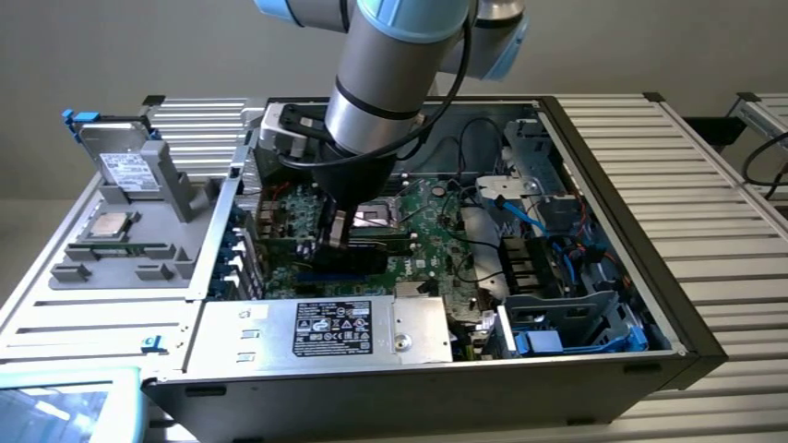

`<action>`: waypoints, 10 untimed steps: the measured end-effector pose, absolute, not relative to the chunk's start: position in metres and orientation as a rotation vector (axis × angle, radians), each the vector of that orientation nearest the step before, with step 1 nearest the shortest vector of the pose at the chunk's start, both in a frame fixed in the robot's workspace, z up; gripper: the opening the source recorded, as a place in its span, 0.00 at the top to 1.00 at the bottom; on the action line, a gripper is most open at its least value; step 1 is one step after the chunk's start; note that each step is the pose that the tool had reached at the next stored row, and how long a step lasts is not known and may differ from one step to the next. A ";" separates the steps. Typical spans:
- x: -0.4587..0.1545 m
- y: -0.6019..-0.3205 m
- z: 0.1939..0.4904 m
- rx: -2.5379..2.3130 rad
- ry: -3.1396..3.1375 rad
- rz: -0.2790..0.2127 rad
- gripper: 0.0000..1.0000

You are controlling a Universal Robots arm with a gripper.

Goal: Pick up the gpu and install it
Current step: 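Pick up the gpu and move the gpu toward the slot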

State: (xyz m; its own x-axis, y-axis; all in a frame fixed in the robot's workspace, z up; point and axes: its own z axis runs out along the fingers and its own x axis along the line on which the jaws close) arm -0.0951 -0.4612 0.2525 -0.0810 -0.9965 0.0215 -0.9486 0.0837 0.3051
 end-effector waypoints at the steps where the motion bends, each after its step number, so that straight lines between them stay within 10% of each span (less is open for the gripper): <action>1: -0.095 -0.461 0.252 1.960 -2.137 -0.312 0.72; 10: -0.097 -0.461 0.251 1.957 -2.140 -0.313 0.72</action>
State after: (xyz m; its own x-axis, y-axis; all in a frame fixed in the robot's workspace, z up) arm -0.0966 -0.4613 0.2512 -0.0857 -0.9961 0.0213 -0.9482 0.0881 0.3051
